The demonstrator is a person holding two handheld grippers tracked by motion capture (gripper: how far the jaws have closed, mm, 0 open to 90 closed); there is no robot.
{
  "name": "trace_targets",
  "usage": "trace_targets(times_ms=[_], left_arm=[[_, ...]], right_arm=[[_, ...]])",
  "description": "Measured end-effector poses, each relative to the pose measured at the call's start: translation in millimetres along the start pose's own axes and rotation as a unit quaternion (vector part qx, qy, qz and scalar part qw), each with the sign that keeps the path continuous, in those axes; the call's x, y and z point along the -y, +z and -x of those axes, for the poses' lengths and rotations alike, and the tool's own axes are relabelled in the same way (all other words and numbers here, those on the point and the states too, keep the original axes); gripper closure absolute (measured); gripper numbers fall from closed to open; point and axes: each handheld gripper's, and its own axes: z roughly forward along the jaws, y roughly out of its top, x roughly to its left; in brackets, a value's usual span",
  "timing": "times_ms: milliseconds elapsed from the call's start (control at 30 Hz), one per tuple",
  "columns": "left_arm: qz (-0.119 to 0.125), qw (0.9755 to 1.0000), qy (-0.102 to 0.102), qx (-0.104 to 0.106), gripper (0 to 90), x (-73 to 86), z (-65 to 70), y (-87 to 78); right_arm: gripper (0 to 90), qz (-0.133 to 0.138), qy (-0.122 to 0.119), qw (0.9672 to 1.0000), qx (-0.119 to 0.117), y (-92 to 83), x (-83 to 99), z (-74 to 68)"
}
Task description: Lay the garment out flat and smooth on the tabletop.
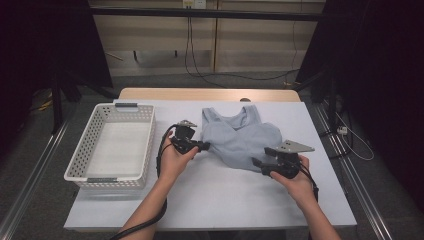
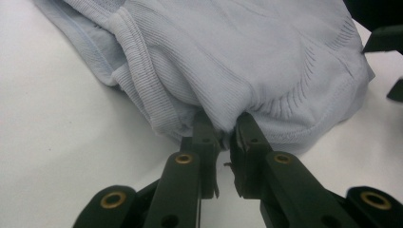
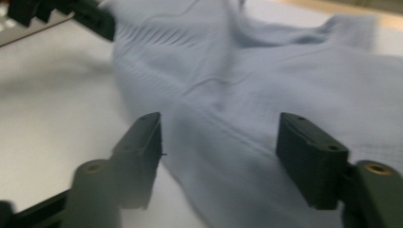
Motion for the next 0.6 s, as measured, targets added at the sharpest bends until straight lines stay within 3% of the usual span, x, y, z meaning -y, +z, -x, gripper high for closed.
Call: trace_targets(times_ms=[67, 200, 267, 333, 367, 433, 600], left_arm=[[-0.002, 1.0, 0.001, 0.0, 81.1, -0.1, 0.2, 0.0], [-0.002, 1.0, -0.002, 0.002, 80.6, 0.9, 0.4, -0.7], [-0.002, 1.0, -0.003, 0.003, 80.0, 1.4, 0.5, -1.0], [-0.001, 1.0, -0.001, 0.005, 78.7, 2.0, 0.3, -1.4], [-0.001, 1.0, 0.001, 0.006, 78.1, 2.4, 0.5, -1.6], [0.0, 1.0, 0.003, 0.006, 76.8, 3.4, 1.6, -2.4], [0.004, 1.0, 0.008, 0.003, 70.1, 5.8, 1.7, -4.7]], right_arm=[[23.8, -0.022, -0.003, 0.9995, -0.023, 7.9, 1.1, -5.3], [27.9, -0.043, -0.028, 0.9986, -0.015, 20.7, 2.3, -12.2], [37.0, -0.046, -0.038, 0.9982, 0.0, 24.7, 2.5, -12.0], [63.7, -0.052, -0.06, 0.9966, 0.02, 28.3, 3.6, -11.4], [71.8, -0.051, -0.066, 0.9962, 0.025, 28.5, 3.7, -10.7], [83.1, -0.038, -0.045, 0.9982, 0.014, 27.3, 3.5, -6.6], [84.8, -0.004, -0.012, 0.9999, 0.01, 21.1, -1.2, -1.7]])
